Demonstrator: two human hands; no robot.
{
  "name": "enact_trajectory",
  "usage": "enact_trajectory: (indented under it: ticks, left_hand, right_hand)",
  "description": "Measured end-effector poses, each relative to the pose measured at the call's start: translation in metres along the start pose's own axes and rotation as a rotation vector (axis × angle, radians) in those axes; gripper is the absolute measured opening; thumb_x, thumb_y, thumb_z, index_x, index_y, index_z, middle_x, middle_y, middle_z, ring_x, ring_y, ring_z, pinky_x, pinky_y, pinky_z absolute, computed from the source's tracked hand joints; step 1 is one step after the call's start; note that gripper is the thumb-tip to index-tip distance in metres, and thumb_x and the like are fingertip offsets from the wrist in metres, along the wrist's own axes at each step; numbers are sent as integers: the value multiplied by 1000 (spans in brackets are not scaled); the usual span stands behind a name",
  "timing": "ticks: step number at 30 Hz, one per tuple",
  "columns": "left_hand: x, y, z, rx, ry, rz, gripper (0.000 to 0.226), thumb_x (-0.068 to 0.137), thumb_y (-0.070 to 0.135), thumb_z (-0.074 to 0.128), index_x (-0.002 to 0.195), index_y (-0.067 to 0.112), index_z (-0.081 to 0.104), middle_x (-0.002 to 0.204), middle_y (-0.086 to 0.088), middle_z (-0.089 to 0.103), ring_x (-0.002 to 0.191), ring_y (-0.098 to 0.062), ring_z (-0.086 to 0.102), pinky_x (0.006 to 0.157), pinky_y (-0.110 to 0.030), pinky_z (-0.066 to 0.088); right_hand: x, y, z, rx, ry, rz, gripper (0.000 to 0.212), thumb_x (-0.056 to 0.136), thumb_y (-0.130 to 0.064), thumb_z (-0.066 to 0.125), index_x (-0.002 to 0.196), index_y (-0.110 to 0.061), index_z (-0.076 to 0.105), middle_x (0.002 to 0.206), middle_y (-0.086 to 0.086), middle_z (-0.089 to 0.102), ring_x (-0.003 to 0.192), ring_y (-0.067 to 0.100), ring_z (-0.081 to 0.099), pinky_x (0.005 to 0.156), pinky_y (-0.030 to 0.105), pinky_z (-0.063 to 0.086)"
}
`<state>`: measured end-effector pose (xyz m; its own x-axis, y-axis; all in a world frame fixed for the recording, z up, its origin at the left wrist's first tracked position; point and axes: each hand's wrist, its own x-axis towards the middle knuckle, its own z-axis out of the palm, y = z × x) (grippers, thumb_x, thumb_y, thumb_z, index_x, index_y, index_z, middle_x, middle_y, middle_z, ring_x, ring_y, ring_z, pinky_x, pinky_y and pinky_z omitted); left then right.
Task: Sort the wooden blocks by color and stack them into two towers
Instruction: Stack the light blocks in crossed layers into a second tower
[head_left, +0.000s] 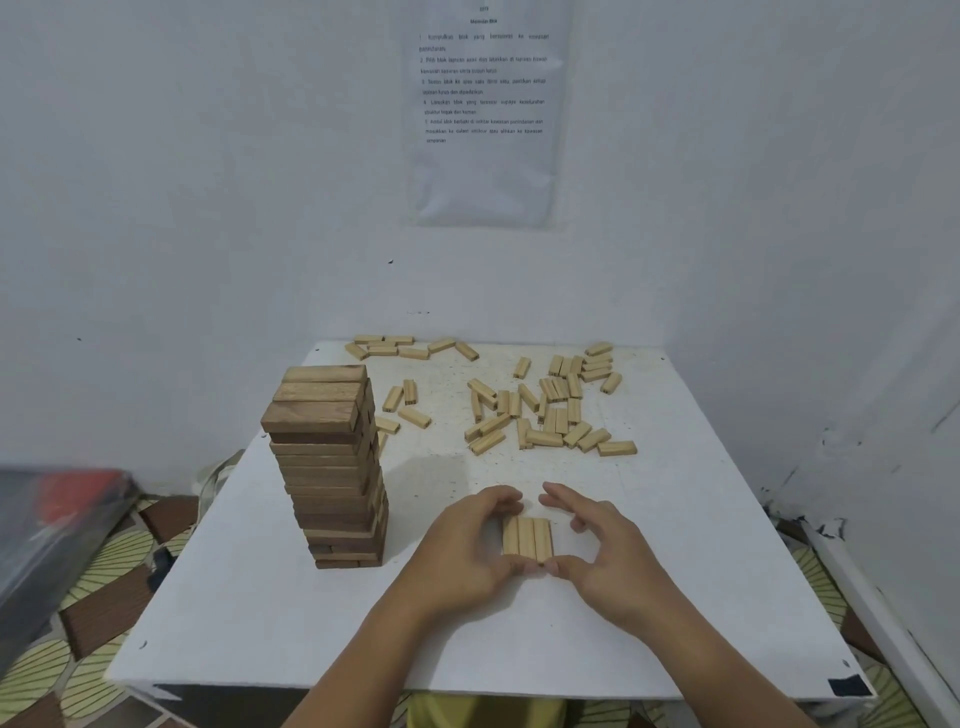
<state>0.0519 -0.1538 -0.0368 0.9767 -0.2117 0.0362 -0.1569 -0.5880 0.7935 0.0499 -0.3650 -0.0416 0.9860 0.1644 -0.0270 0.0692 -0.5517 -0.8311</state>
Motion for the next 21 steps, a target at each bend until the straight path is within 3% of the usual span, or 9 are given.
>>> enact_trajectory:
  ticks: [3, 7, 9, 12, 14, 17, 21]
  left_hand:
    - [4, 0, -2, 30, 15, 7, 57, 90, 53, 71, 142, 37, 51, 138, 24, 56, 131, 5, 48, 113, -27, 40]
    - [14, 11, 6, 132, 90, 13, 53, 98, 46, 63, 147, 31, 49, 143, 18, 51, 136, -3, 42, 115, -25, 33]
    - [25, 21, 13, 186, 142, 41, 51, 97, 46, 61, 145, 31, 52, 141, 16, 53, 134, -6, 42, 114, -26, 34]
    - [53, 36, 22, 252, 173, 72, 45, 99, 43, 58, 142, 31, 54, 139, 12, 54, 132, -11, 42, 110, -30, 38]
    - [75, 45, 28, 291, 166, 73, 45, 100, 36, 58, 144, 29, 54, 141, 7, 53, 134, -16, 42, 109, -34, 39]
    - [108, 55, 38, 454, 100, 136, 47, 99, 22, 54, 146, 25, 54, 143, 2, 51, 133, -24, 42, 109, -40, 39]
    - [139, 63, 48, 695, 3, 181, 48, 92, 10, 50, 135, 27, 61, 135, 6, 49, 127, -25, 36, 101, -40, 30]
  right_hand:
    - [2, 5, -5, 80, 87, -10, 67, 90, -9, 76, 135, -53, 52, 122, -26, 64, 106, -3, 52, 85, 9, 41]
    - [14, 9, -21, 146, 272, 66, 44, 93, -8, 70, 121, -41, 65, 105, -13, 68, 93, 11, 57, 79, 15, 43]
    - [25, 15, -32, 36, 344, 105, 34, 94, -13, 70, 123, -30, 67, 100, -10, 65, 92, 10, 57, 78, 17, 41]
    - [46, 23, -46, -179, 370, 144, 36, 95, -24, 69, 130, -22, 65, 100, -7, 60, 99, 17, 55, 86, 29, 45]
    - [60, 26, -52, -347, 331, 148, 43, 96, -32, 64, 139, -24, 58, 111, -5, 59, 109, 22, 51, 91, 38, 47]
    - [77, 26, -54, -584, 255, 145, 49, 100, -42, 54, 148, -31, 46, 131, -4, 52, 120, 23, 44, 94, 38, 45]
    - [86, 36, -54, -589, 298, 82, 33, 99, -37, 57, 131, -28, 61, 117, -6, 52, 107, 20, 45, 85, 37, 46]
